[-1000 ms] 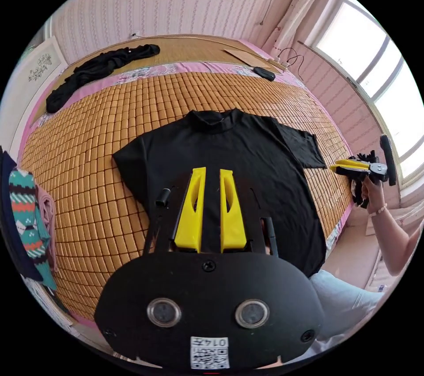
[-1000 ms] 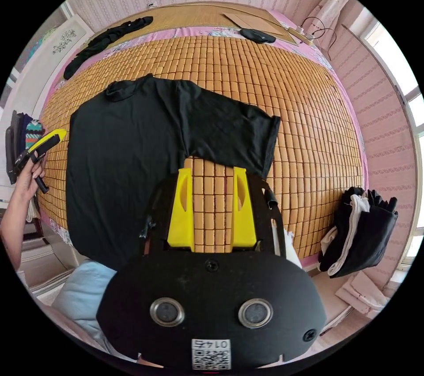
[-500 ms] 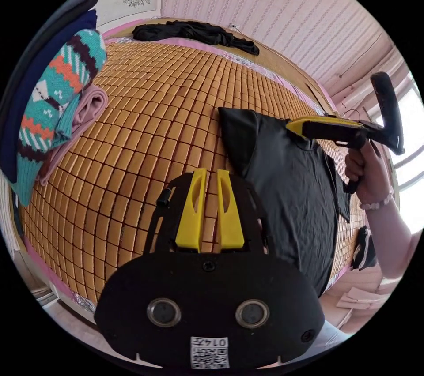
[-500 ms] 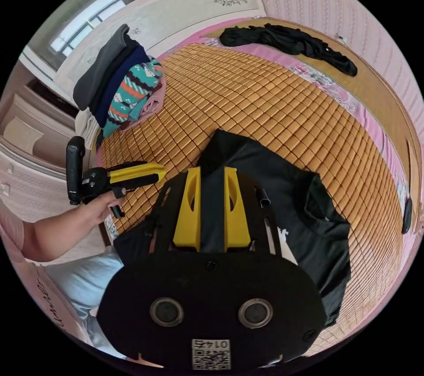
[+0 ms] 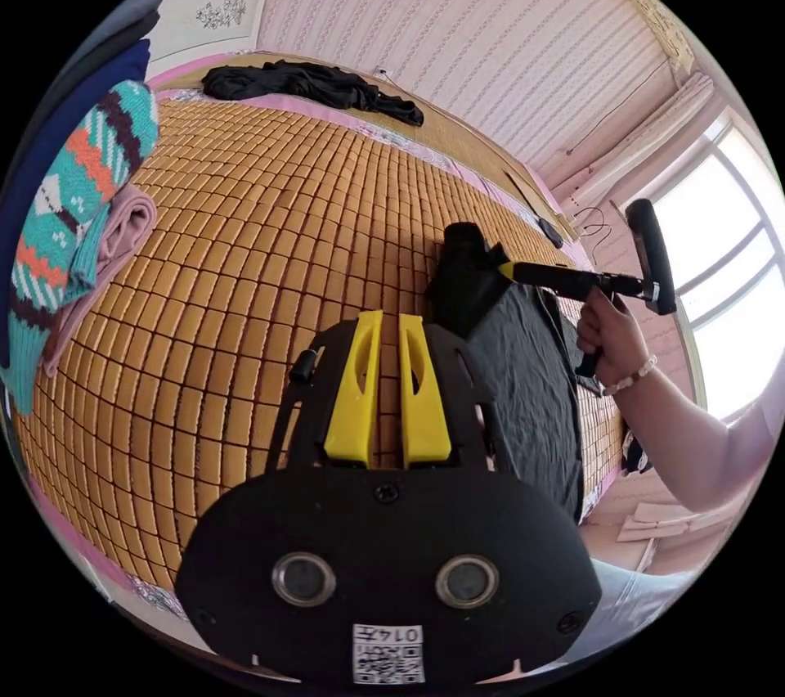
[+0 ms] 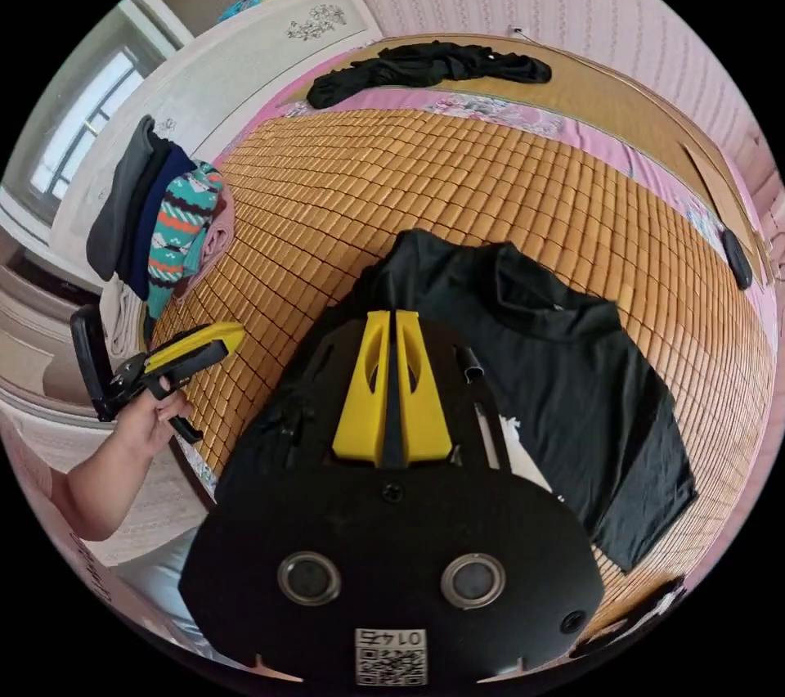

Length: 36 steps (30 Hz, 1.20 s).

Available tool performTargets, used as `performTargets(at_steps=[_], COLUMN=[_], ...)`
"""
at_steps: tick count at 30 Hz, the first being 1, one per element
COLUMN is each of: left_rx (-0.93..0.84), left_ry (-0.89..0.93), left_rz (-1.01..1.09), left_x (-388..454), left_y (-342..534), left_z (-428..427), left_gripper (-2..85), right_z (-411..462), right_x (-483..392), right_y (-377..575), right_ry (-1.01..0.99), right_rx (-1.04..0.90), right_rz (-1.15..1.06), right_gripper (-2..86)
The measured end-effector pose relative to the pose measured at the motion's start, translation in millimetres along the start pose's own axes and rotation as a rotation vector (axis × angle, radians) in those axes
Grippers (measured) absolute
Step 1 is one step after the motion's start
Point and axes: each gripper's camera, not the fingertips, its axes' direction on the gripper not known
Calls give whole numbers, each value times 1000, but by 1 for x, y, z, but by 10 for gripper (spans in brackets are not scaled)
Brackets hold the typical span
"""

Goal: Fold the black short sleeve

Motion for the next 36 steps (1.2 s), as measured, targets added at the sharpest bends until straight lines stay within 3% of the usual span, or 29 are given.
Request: performTargets(at_steps=[4,12,19,22,28,32,36], left_rx=[-57,-161,-76,-155,-134,-193,-204], left_ry=[54,102,39,71,117,173,150], left_rz=[43,194,347,420,546,547,558], left_x=[9,55,80,85,105,116,116], left_y=[-4,-23,-43,-47,-16,15,39], left_z=[22,81,106,126,109,99,75], left_gripper=[48,62,76,30,-9,-10,-10], right_z=[23,38,75,81,58,79,87], right_x=[65,77,118,136,169,187,205], right_y=[39,8,-1,10,30,21,37], right_ry=[66,39,-22,-67,-113,-36,-83], right_rx=[-155,-46,-98,-109,11,-78,-86], right_rz=[114,-53,-20,-2,7,-3,17], right_gripper=[30,76,111,110,78,85,95])
